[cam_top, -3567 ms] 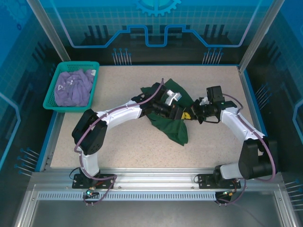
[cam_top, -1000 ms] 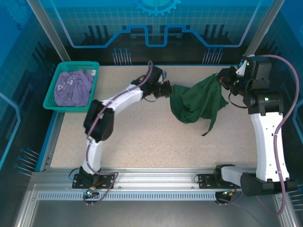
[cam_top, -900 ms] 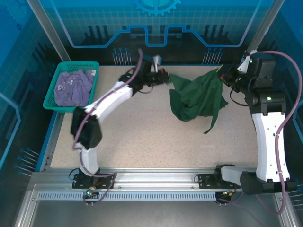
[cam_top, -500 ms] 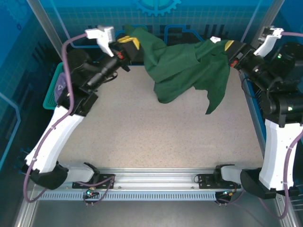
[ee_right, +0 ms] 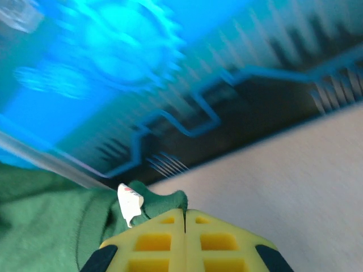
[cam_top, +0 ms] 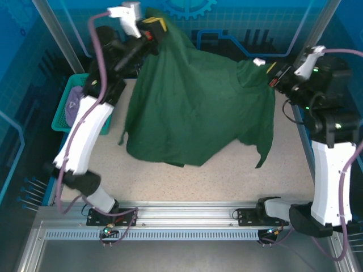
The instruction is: Fold and stack the t-shirts
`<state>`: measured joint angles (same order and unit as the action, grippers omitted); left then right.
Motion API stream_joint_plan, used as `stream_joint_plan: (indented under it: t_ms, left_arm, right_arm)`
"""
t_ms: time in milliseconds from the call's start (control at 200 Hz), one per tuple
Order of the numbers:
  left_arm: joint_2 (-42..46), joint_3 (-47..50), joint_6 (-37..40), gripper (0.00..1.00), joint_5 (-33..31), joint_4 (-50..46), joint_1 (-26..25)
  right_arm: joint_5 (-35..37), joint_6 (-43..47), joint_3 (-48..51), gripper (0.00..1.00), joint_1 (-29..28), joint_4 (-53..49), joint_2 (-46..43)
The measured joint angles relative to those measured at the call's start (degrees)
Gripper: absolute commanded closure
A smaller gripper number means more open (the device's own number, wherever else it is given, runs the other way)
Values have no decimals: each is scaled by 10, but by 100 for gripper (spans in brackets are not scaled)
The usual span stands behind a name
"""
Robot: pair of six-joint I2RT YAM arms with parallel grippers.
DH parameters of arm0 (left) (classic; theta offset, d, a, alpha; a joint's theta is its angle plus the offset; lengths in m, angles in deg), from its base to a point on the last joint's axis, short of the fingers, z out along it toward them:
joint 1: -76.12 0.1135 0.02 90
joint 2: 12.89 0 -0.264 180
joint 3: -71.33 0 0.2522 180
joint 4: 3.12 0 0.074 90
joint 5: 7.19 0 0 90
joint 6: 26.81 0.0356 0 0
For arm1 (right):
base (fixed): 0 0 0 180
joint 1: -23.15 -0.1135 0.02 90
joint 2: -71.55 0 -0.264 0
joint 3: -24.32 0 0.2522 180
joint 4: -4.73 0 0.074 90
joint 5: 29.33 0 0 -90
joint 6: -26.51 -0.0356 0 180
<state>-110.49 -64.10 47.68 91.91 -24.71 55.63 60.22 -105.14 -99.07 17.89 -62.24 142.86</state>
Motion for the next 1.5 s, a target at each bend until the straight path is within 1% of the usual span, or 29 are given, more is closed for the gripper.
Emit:
stream_joint_plan:
  t_ms: [25, 70, 90, 130, 160, 180, 235, 285, 305, 325, 345, 385, 410, 430, 470, 525, 590, 675, 775, 855, 955, 1050, 1186, 1356, 1501]
  left_arm:
    - [-43, -28, -8, 92, 5, -10, 2]
    - [-126, -83, -19, 82, 13, -24, 2]
    - [-160, -104, -24, 76, 15, -31, 2]
    - [-230, -134, -33, 59, 11, -36, 1]
    - [-276, -144, -40, 39, 5, -40, 0]
    - [-305, -151, -43, 30, -2, -49, 0]
    - [-390, -191, -57, 21, -22, -92, -1]
    - [-475, -255, -70, 13, -42, -150, -1]
    - [-501, -274, -70, 11, -48, -169, -1]
    - [-526, -294, -78, 10, -55, -193, -1]
    - [-541, -302, -76, 9, -62, -211, -1]
    - [-555, -304, -80, 9, -76, -252, -1]
    - [-558, -301, -81, 9, -85, -280, -1]
    - [-557, -296, -81, 9, -93, -295, -1]
    - [-541, -273, -82, 10, -106, -306, -1]
    - [-489, -202, -82, 11, -121, -312, -1]
    - [-398, -92, -86, 14, -135, -318, -1]
    - [-270, 37, -91, 17, -146, -318, -1]
    - [-158, 132, -94, 22, -144, -313, -1]
    - [-115, 183, -85, 24, -132, -314, -2]
    - [-115, 236, -58, 26, -122, -318, -13]
    - [-145, 273, -24, 34, -110, -338, -33]
    - [-191, 294, 16, 38, -95, -363, -56]
    - [-197, 311, 53, 38, -102, -373, -66]
    - [-186, 351, 61, 37, -117, -372, -76]
  right_arm:
    - [13, -3, 25, 100, 0, -4, 2]
    - [40, -10, 81, 100, 1, -18, 4]
    - [51, -14, 106, 100, 2, -22, 5]
    - [69, -21, 154, 100, 6, -31, 7]
    - [82, -25, 193, 100, 12, -35, 8]
    - [91, -30, 216, 100, 18, -38, 9]
    - [108, -38, 273, 99, 37, -38, 11]
    - [118, -40, 309, 96, 58, -40, 17]
    - [124, -40, 319, 94, 66, -40, 20]
    - [132, -40, 328, 88, 74, -41, 24]
    - [139, -40, 333, 80, 81, -42, 29]
    - [146, -42, 340, 59, 94, -42, 36]
    - [148, -43, 344, 49, 105, -41, 40]
    - [148, -42, 347, 43, 114, -38, 41]
    - [146, -42, 353, 35, 132, -35, 42]
    - [146, -43, 357, 31, 151, -33, 43]
    - [145, -48, 357, 31, 157, -31, 43]
    - [139, -51, 357, 31, 149, -26, 44]
    - [132, -51, 357, 35, 123, -15, 48]
    - [117, -51, 357, 39, 91, 2, 66]
    - [98, -51, 356, 45, 55, 23, 114]
    - [75, -50, 351, 51, 26, 36, 175]
    - [47, -50, 337, 54, -13, 49, 244]
    - [14, -49, 331, 55, -54, 70, 265]
    - [-11, -48, 331, 55, -67, 86, 273]
